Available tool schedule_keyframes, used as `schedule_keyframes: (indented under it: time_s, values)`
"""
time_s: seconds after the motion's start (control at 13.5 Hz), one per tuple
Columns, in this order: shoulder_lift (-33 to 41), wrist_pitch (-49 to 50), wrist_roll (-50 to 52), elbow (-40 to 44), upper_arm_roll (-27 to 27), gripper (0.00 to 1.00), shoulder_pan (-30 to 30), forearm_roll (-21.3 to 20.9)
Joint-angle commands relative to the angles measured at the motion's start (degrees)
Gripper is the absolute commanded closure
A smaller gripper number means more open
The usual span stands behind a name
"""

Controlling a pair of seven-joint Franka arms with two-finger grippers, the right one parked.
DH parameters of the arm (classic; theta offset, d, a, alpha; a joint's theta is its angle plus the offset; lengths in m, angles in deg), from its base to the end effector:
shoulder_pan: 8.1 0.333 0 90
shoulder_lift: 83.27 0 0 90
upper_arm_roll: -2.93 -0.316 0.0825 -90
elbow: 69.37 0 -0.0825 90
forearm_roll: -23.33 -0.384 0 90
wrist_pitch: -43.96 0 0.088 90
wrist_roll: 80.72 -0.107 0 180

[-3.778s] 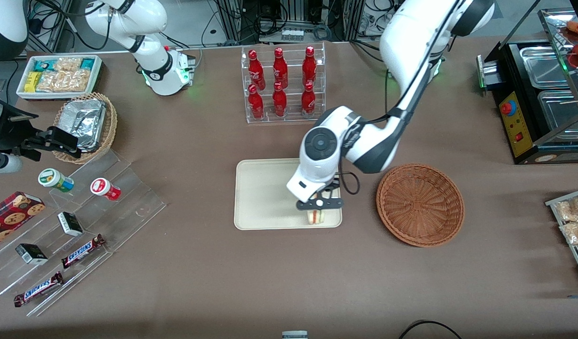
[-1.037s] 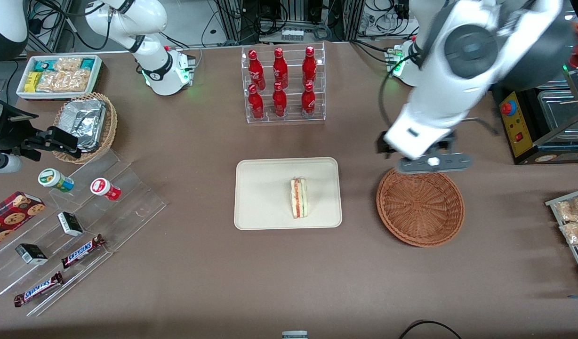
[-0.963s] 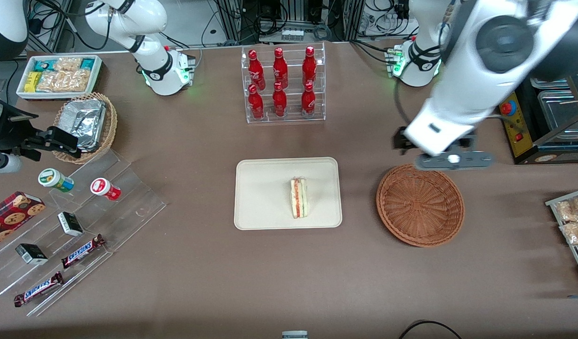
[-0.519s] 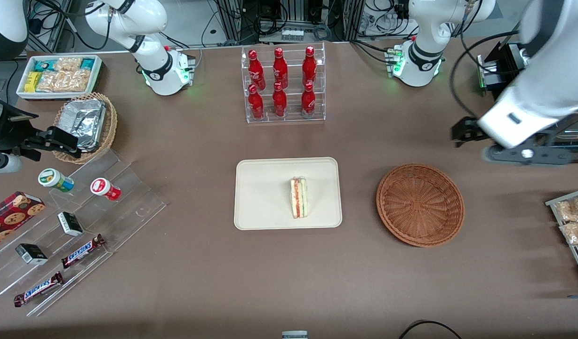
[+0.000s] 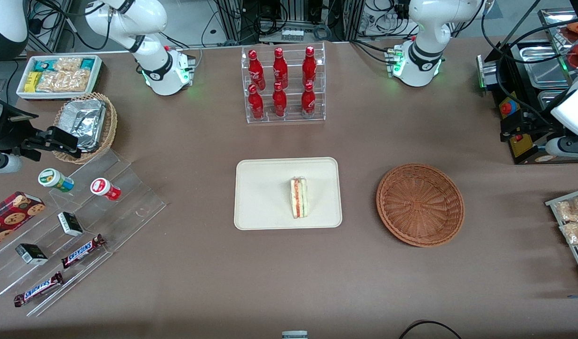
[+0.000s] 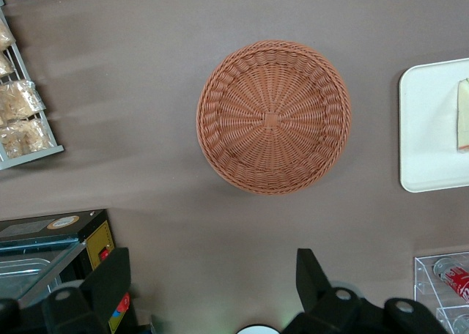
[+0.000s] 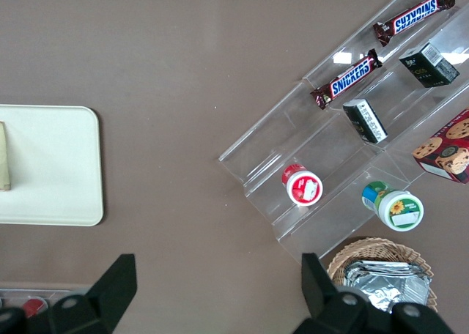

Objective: Place sandwich from basket to tray

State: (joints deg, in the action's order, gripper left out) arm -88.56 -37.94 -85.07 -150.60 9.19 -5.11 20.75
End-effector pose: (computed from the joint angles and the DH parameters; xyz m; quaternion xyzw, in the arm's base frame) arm 0.5681 -0.0238 0.6323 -0.9970 0.0641 0.0402 0.0170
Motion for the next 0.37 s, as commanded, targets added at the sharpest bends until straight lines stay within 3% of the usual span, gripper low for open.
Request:
schedule_keyframes:
  time_s: [0.0,0.3]
  values:
    - [1.0,-0.1,-0.6,-1.1,0.6,0.0,0.6,-0.1]
    - [0.2,-0.2,-0.6,-0.4,0.6,0.0,0.5,-0.1]
